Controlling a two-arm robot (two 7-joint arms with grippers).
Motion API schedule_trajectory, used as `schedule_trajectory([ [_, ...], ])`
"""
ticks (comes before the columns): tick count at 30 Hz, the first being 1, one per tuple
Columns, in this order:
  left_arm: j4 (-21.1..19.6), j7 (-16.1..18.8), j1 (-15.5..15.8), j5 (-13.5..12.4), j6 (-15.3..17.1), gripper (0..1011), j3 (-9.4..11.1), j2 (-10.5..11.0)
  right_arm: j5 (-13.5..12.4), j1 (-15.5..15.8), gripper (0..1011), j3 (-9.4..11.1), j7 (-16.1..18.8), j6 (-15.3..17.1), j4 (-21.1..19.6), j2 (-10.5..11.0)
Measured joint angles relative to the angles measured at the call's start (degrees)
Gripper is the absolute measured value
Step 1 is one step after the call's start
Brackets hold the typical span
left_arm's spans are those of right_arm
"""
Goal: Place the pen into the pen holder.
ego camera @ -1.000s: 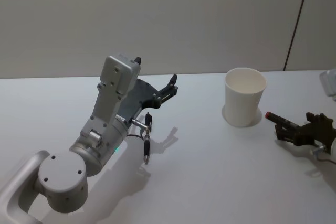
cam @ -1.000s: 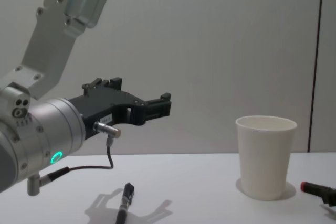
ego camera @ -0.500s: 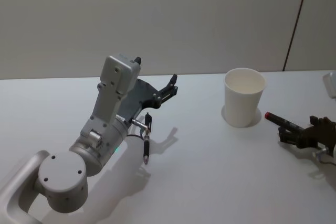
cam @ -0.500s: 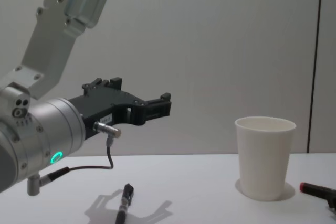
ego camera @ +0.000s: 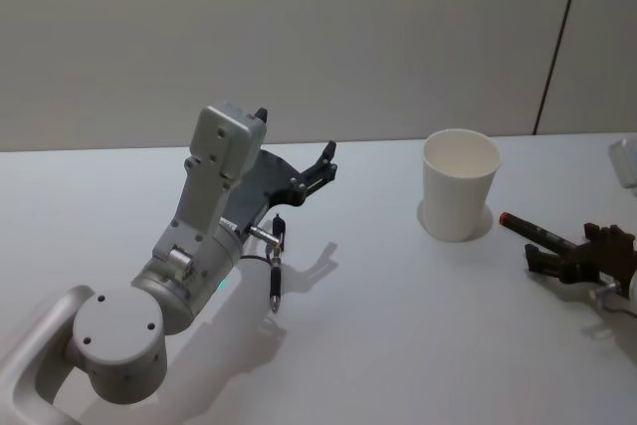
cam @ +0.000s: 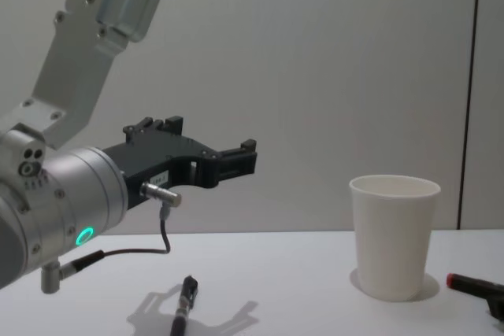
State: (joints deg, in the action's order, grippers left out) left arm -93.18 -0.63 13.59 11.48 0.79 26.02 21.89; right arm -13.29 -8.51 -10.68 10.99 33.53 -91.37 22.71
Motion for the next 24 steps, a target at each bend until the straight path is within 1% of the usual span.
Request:
schedule_trajectory([
  [6, 0.0, 0.0, 0.0, 0.0, 0.0, 1001, 0.0, 0.0, 0.05, -0.11, 1001, -0.03, 0.11, 0.04, 0.14, -0.09],
  [11, 0.0, 0.0, 0.0, 0.0, 0.0, 1001, 0.0, 0.0, 0.05, -0.14, 935, -0.07, 0.22, 0.11, 0.19, -0.14],
  [12, 0.0, 0.0, 0.0, 0.0, 0.0, 1001, 0.0, 0.0, 0.05, -0.15, 894, -0.08, 0.25, 0.12, 0.21, -0.15],
  [13, 0.0, 0.0, 0.0, 0.0, 0.0, 1001, 0.0, 0.0, 0.05, -0.15, 876, -0.09, 0.26, 0.13, 0.22, -0.15],
  [14, 0.0, 0.0, 0.0, 0.0, 0.0, 1001, 0.0, 0.0, 0.05, -0.16, 828, -0.1, 0.27, 0.14, 0.23, -0.16],
  [17, 0.0, 0.0, 0.0, 0.0, 0.0, 1001, 0.0, 0.0, 0.05, -0.18, 777, -0.11, 0.28, 0.16, 0.25, -0.18],
  [18, 0.0, 0.0, 0.0, 0.0, 0.0, 1001, 0.0, 0.0, 0.06, -0.19, 719, -0.11, 0.28, 0.18, 0.26, -0.18],
  [20, 0.0, 0.0, 0.0, 0.0, 0.0, 1001, 0.0, 0.0, 0.06, -0.19, 683, -0.11, 0.28, 0.19, 0.27, -0.19],
  [22, 0.0, 0.0, 0.0, 0.0, 0.0, 1001, 0.0, 0.0, 0.08, -0.2, 600, -0.11, 0.28, 0.21, 0.29, -0.2],
  [24, 0.0, 0.0, 0.0, 0.0, 0.0, 1001, 0.0, 0.0, 0.1, -0.21, 567, -0.11, 0.28, 0.23, 0.31, -0.21],
])
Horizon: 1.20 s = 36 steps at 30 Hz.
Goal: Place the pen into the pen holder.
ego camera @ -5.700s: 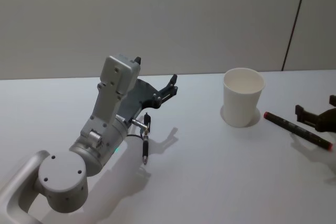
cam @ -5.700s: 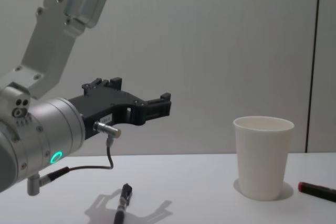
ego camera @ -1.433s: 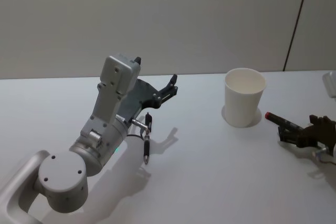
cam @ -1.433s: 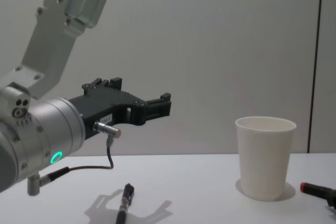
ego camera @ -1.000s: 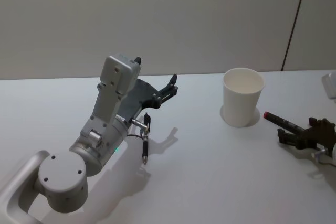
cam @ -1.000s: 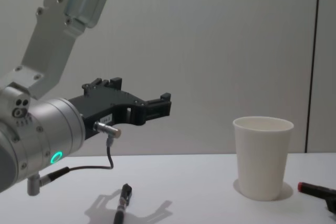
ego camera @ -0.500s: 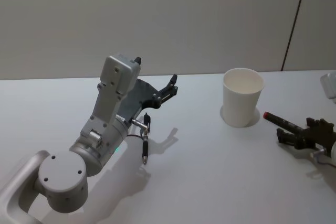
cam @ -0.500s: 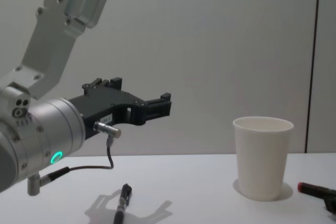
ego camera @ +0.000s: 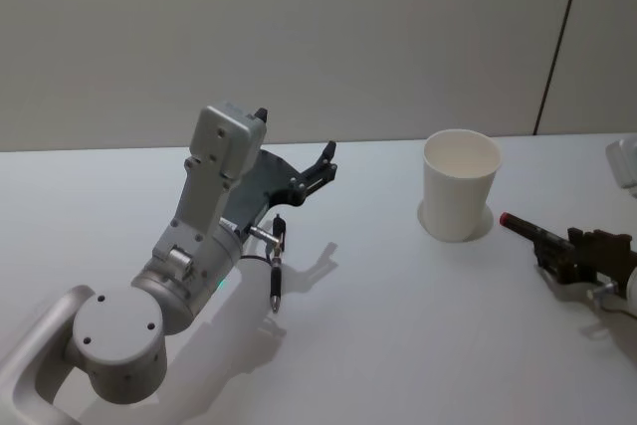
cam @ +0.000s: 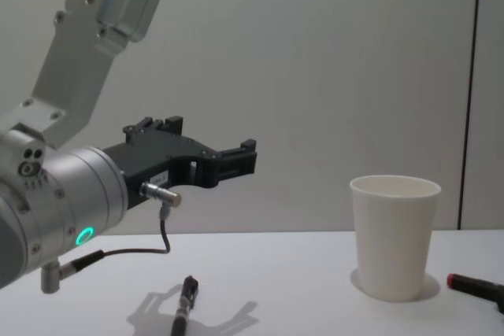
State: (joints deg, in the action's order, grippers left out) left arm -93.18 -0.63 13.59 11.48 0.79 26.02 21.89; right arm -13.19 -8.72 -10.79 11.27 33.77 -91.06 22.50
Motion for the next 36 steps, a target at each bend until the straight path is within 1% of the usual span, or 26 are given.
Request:
schedule_trajectory([
  [1, 0.0, 0.0, 0.0, 0.0, 0.0, 1001, 0.0, 0.0, 0.01, 0.0, 517, 0.0, 0.0, 0.01, 0.01, -0.01],
  [5, 0.0, 0.0, 0.0, 0.0, 0.0, 1001, 0.0, 0.0, 0.04, -0.01, 392, 0.01, -0.01, 0.05, 0.04, -0.01],
  [6, 0.0, 0.0, 0.0, 0.0, 0.0, 1001, 0.0, 0.0, 0.05, -0.01, 332, 0.01, -0.02, 0.07, 0.06, -0.01],
  [7, 0.0, 0.0, 0.0, 0.0, 0.0, 1001, 0.0, 0.0, 0.05, -0.01, 332, 0.01, -0.02, 0.08, 0.06, -0.01],
  [9, 0.0, 0.0, 0.0, 0.0, 0.0, 1001, 0.0, 0.0, 0.06, -0.01, 252, 0.01, -0.03, 0.11, 0.06, -0.01],
  [10, 0.0, 0.0, 0.0, 0.0, 0.0, 1001, 0.0, 0.0, 0.06, -0.01, 252, 0.01, -0.03, 0.11, 0.06, -0.01],
  [11, 0.0, 0.0, 0.0, 0.0, 0.0, 1001, 0.0, 0.0, 0.07, -0.01, 195, 0.01, -0.03, 0.11, 0.06, -0.01],
  [12, 0.0, 0.0, 0.0, 0.0, 0.0, 1001, 0.0, 0.0, 0.07, -0.01, 176, 0.01, -0.03, 0.12, 0.06, -0.01],
  [24, 0.0, 0.0, 0.0, 0.0, 0.0, 1001, 0.0, 0.0, 0.05, -0.03, 169, 0.01, -0.01, -0.03, 0.07, -0.04],
  [31, 0.0, 0.0, 0.0, 0.0, 0.0, 1001, 0.0, 0.0, -0.49, 0.03, 169, 0.06, -0.06, -2.15, 0.06, -0.26],
  [36, 0.0, 0.0, 0.0, 0.0, 0.0, 1001, 0.0, 0.0, -1.03, 0.11, 169, 0.18, -0.36, -5.3, -0.05, -0.5],
])
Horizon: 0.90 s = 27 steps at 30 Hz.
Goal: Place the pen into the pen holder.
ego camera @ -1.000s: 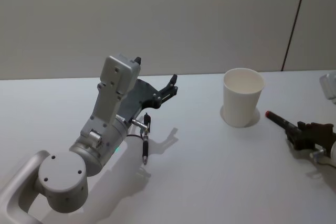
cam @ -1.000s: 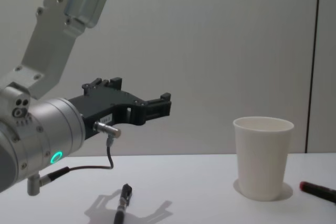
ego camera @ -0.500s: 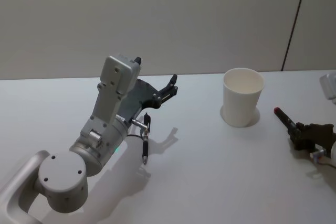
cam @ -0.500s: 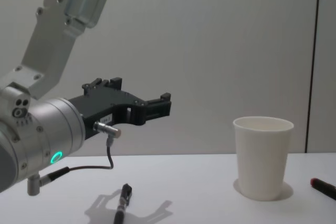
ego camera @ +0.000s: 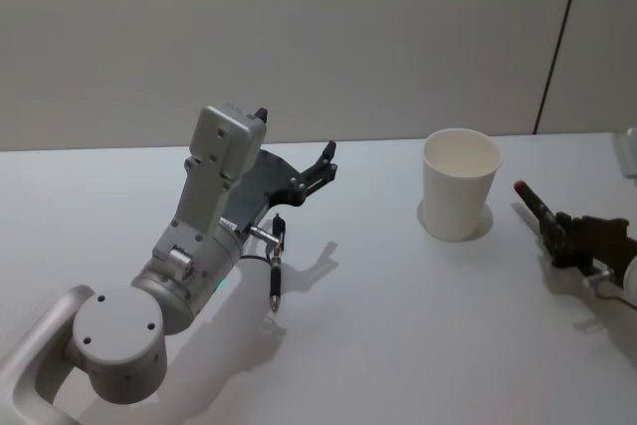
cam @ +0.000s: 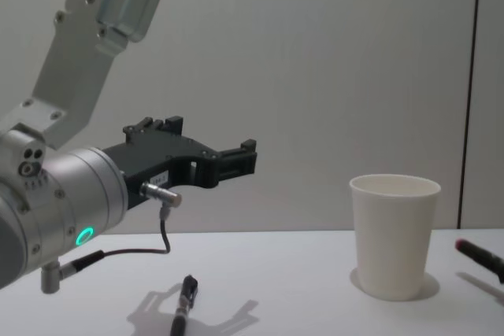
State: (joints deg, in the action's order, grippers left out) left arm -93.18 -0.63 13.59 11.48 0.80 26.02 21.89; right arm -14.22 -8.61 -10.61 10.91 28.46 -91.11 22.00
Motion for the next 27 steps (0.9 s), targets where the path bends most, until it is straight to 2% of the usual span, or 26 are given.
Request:
schedule_trajectory([
  [9, 0.0, 0.0, 0.0, 0.0, 0.0, 1001, 0.0, 0.0, -0.58, 0.03, 169, 0.21, -0.45, -6.03, -0.17, -0.37],
  [27, 0.0, 0.0, 0.0, 0.0, 0.0, 1001, 0.0, 0.0, -0.17, -0.4, 169, 0.82, -1.38, -21.77, -0.54, -0.96],
])
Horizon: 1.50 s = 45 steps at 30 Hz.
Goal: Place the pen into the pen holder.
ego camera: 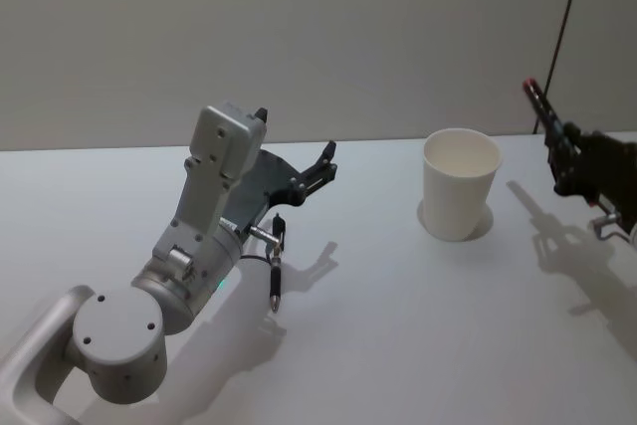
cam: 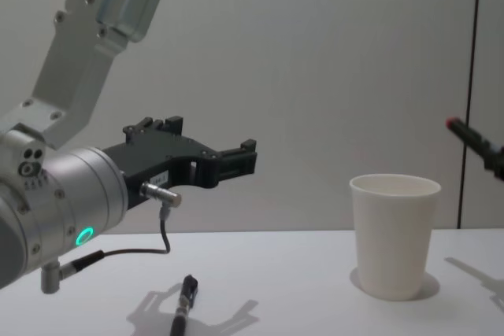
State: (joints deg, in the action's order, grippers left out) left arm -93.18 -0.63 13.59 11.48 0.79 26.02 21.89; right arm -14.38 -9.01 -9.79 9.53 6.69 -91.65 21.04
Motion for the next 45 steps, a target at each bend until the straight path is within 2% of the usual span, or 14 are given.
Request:
schedule_trajectory([
  [13, 0.0, 0.0, 0.0, 0.0, 0.0, 1001, 0.0, 0.0, 1.15, -1.62, 169, 0.19, 0.09, -10.57, 0.83, -0.92],
  [22, 0.0, 0.0, 0.0, 0.0, 0.0, 1001, 0.0, 0.0, 2.51, -4.9, 169, -0.63, 1.95, -19.16, 5.05, -3.05],
  [34, 0.0, 0.0, 0.0, 0.0, 0.0, 1001, 0.0, 0.0, 4.18, -9.28, 169, -2.41, 4.73, -25.4, 12.56, -6.25],
  [45, 0.0, 0.0, 0.0, 0.0, 0.0, 1001, 0.0, 0.0, 5.17, -12.27, 169, -3.79, 6.34, -28.67, 18.3, -8.54],
])
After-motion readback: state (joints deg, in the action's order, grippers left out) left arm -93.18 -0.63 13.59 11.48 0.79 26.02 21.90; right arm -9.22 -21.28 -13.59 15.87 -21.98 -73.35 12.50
